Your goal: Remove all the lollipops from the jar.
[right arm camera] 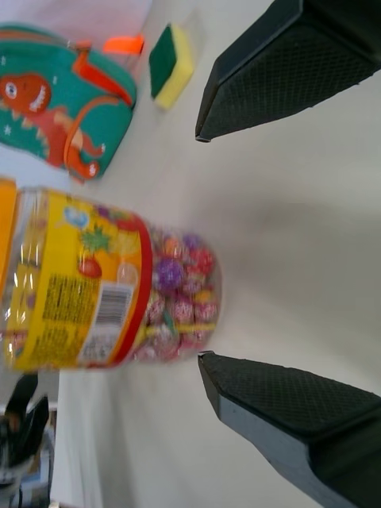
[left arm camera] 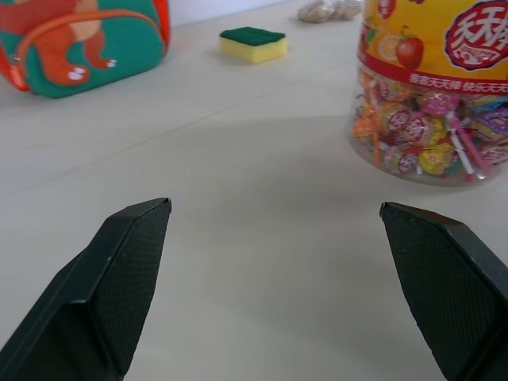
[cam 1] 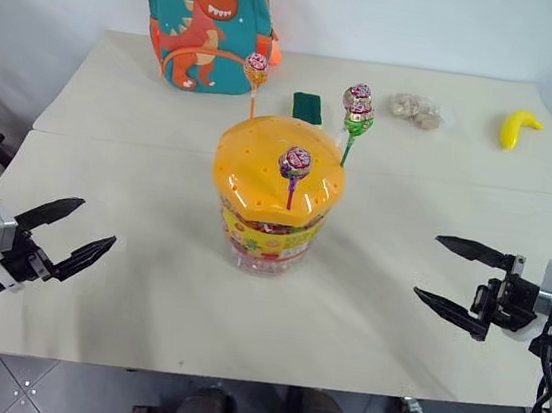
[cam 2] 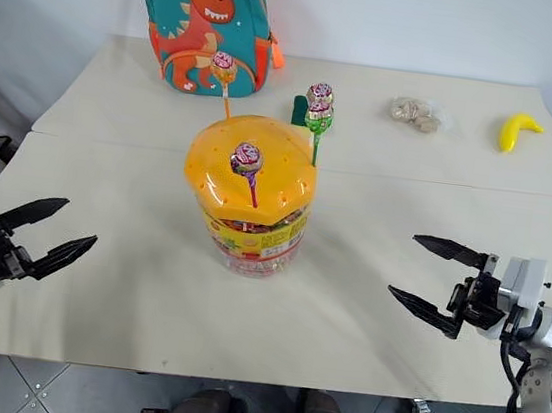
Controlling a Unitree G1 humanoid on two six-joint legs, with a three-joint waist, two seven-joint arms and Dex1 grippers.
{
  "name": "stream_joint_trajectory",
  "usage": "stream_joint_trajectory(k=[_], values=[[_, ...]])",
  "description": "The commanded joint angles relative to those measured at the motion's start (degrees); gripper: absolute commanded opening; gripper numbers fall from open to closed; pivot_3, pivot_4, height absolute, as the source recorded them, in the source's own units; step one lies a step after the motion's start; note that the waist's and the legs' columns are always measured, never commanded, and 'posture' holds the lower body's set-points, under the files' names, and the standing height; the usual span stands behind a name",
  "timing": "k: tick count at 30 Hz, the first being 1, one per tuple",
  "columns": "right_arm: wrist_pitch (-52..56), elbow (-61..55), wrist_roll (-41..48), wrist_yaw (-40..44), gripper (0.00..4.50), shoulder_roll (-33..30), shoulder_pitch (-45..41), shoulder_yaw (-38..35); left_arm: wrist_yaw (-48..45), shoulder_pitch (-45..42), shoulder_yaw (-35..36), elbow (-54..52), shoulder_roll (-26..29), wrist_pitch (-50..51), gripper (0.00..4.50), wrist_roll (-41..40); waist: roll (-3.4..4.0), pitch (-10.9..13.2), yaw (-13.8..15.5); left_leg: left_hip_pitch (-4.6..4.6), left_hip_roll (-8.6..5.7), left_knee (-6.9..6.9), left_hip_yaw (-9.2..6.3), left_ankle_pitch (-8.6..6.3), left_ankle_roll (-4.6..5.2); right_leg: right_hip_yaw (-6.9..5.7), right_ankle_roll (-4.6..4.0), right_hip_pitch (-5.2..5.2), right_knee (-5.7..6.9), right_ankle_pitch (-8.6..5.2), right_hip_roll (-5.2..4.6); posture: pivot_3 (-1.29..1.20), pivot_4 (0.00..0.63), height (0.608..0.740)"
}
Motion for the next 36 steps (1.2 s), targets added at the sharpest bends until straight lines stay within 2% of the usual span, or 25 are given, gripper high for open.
stream_joint_trajectory(k=[1,2,4,7,8,11,13,16,21,25,29,32,36], values=[[-1.39,-0.37,-0.65,1.26,4.43,-0.71,0.68,-0.63,0.19,0.46,0.06,-0.87,1.0,-0.93,4.5,1.18,0.0,0.0,0.0,0.0,0.0,0.0,0.0,0.0,0.0,0.0,0.0,0.0,0.0,0.0,0.0,0.0,0.15,0.74],[-2.02,-0.2,-0.97,1.69,4.43,-0.92,0.68,-0.77,-0.3,0.44,-0.12,-0.33,1.22,-1.15,4.5,1.34,0.0,0.0,0.0,0.0,0.0,0.01,0.0,0.0,0.0,0.0,0.0,0.0,0.0,0.0,0.0,0.0,0.15,0.74],[0.61,-2.14,1.67,-1.09,4.43,-0.5,0.45,-2.78,1.18,-1.83,1.04,-0.75,0.79,4.74,4.5,-4.37,0.0,0.0,0.02,0.0,-0.01,0.03,0.01,0.0,0.0,0.0,0.0,0.0,-0.01,0.0,0.0,0.0,0.15,0.74],[7.15,-7.74,8.6,-7.98,4.43,0.45,-0.49,-5.56,0.92,-4.35,2.13,-3.2,1.35,11.63,4.5,-11.98,-0.01,0.01,0.22,-0.01,0.0,0.1,-0.04,0.01,0.0,-0.01,0.0,0.0,0.01,0.0,-0.01,0.0,0.15,0.74],[10.76,-10.69,12.68,-11.96,4.43,0.21,-1.19,-6.85,1.13,-5.82,2.23,-4.69,2.12,16.29,4.5,-16.88,-0.01,0.02,0.19,0.0,0.0,0.11,-0.04,0.01,-0.01,0.0,0.0,0.0,0.02,0.0,-0.02,0.0,0.15,0.74],[16.47,-16.99,19.75,-19.02,4.43,-0.41,-2.76,-9.87,3.39,-12.69,0.91,-8.06,4.3,27.11,4.5,-27.95,-0.01,0.02,0.27,-0.02,0.0,0.12,-0.1,0.01,-0.01,0.01,0.0,-0.01,0.2,0.0,-0.04,0.0,0.15,0.74],[17.37,-19.38,20.92,-19.99,4.43,-0.25,-2.82,-10.87,4.0,-18.66,-1.12,-7.42,5.38,30.26,4.5,-29.97,-0.02,0.0,0.49,-0.02,0.0,0.13,-0.17,0.02,-0.02,-0.05,0.0,0.03,0.2,0.0,-0.04,0.0,0.15,0.74],[17.67,-22.03,20.63,-19.65,4.43,0.24,-1.43,-11.33,2.66,-34.29,-9.17,-1.73,5.37,31.2,4.5,-26.05,-0.04,0.01,1.62,-0.03,-0.08,0.15,-0.17,0.02,-0.03,-0.16,0.0,0.07,0.2,0.0,0.01,0.0,0.15,0.74],[17.12,-23.2,18.18,-19.33,4.43,1.08,-0.59,-9.88,2.01,-52.12,-20.65,10.17,1.63,31.08,4.5,-16.62,-0.07,0.02,1.53,-0.01,-0.32,0.16,0.14,0.13,0.16,-0.36,0.21,0.06,0.23,0.11,0.27,0.0,0.15,0.74],[16.8,-24.44,17.33,-20.71,4.43,2.56,-0.45,-9.42,-2.79,-58.38,-26.55,15.77,-1.32,31.34,4.5,-11.84,-0.08,0.03,1.18,-0.04,-0.34,0.16,0.33,0.18,0.24,-0.29,0.34,0.02,0.17,0.19,0.37,0.0,0.15,0.74],[17.25,-26.17,17.17,-21.9,4.43,3.26,0.14,-9.57,-4.14,-61.98,-28.74,19.15,-4.67,32.6,4.5,-9.84,-0.13,0.05,1.44,-0.09,-0.23,0.17,0.31,0.19,0.21,-0.34,0.33,-0.03,0.16,0.18,0.46,0.0,0.15,0.74],[17.98,-27.94,17.05,-23.75,4.5,3.4,0.1,-9.03,-4.14,-64.32,-28.36,20.54,-7.51,33.01,3.86,-9.71,-0.15,0.07,1.46,-0.1,-0.25,0.25,0.31,0.19,0.21,-0.32,0.34,-0.01,0.17,0.19,0.44,0.0,0.15,0.74],[18.72,-30.83,16.88,-27.17,4.5,3.66,-0.02,-7.81,-5.97,-65.79,-28.92,21.27,-8.92,33.59,2.66,-8.56,-0.16,0.07,1.51,-0.1,-0.25,0.27,0.27,0.19,0.21,-0.32,0.34,0.0,0.18,0.19,0.42,0.0,0.15,0.74]])
